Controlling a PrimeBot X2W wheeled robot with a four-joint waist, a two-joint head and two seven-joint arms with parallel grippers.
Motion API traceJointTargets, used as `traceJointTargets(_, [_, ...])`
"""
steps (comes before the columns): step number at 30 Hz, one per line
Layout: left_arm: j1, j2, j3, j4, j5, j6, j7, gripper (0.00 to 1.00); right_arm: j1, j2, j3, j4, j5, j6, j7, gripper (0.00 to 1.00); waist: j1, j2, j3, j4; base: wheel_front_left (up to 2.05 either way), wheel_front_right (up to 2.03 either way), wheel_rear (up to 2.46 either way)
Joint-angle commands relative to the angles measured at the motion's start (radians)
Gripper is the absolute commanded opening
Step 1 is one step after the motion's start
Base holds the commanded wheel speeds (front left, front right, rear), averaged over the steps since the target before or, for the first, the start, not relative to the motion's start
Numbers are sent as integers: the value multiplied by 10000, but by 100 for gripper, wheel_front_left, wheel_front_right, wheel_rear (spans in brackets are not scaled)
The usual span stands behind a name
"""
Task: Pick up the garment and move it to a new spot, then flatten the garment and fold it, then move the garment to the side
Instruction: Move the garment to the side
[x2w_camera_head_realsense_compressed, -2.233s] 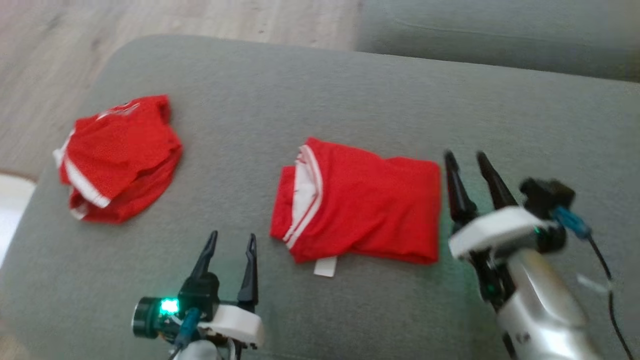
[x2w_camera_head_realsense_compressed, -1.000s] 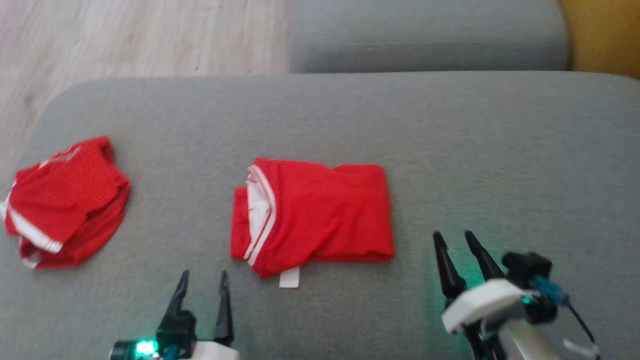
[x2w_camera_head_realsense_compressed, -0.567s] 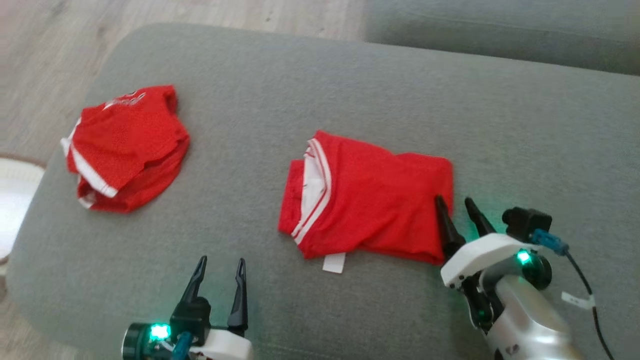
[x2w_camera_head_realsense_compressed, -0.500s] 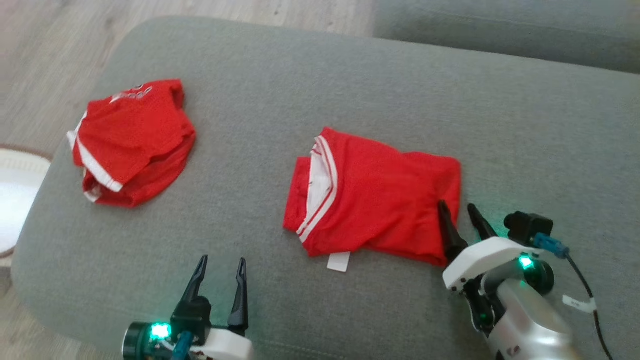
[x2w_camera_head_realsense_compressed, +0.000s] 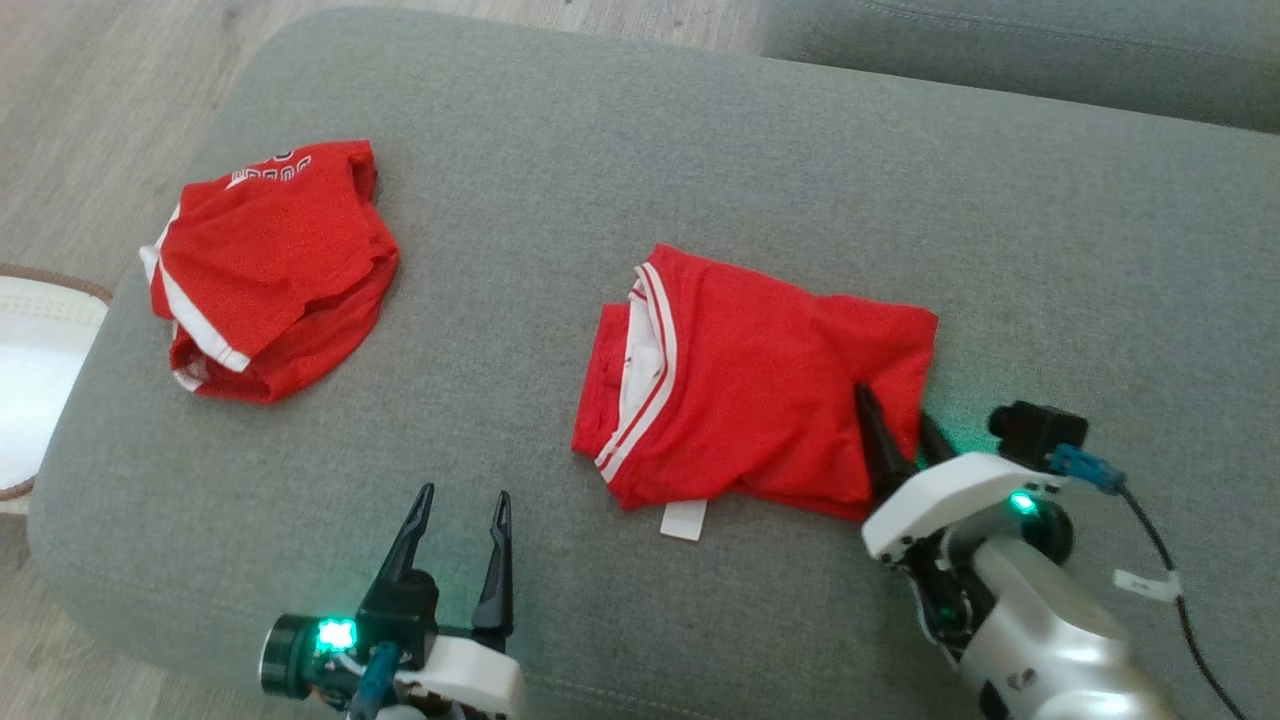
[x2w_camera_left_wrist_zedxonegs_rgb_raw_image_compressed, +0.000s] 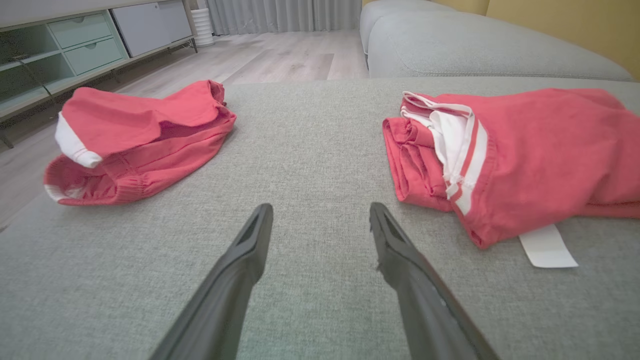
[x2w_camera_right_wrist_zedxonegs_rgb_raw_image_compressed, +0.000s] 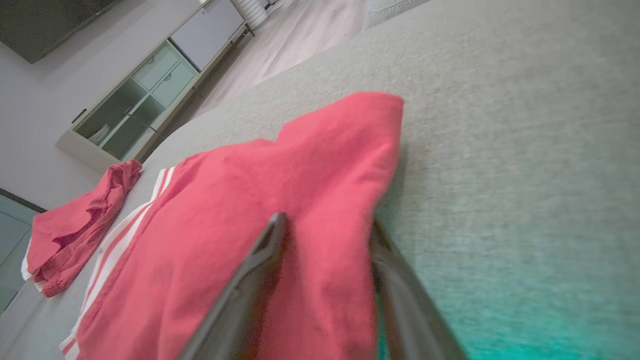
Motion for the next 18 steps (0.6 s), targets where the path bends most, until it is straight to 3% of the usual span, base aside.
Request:
traceJointTargets(1, [-331,24,297,-287,-98,44,-51,100,296,480,423,55,187,83,95,0,0,0,-5,-30,0,0,0])
traceJointTargets(4, [-331,24,319,-310,-84,49,-51,100,73,480,536,47,346,83,95,0,0,0,-79,-251,0,0,0])
traceJointTargets(8, [-292,24,397,-332,-61,23,-51,100,-102,480,-56,-63,-112,83,95,0,0,0,-275,-900,0,0,0])
traceJointTargets(18, [-438,24,463,-512,-156,-44,-51,100,124,480,-774,-728,-1472,83,95,0,0,0,-564,-4395,0,0,0])
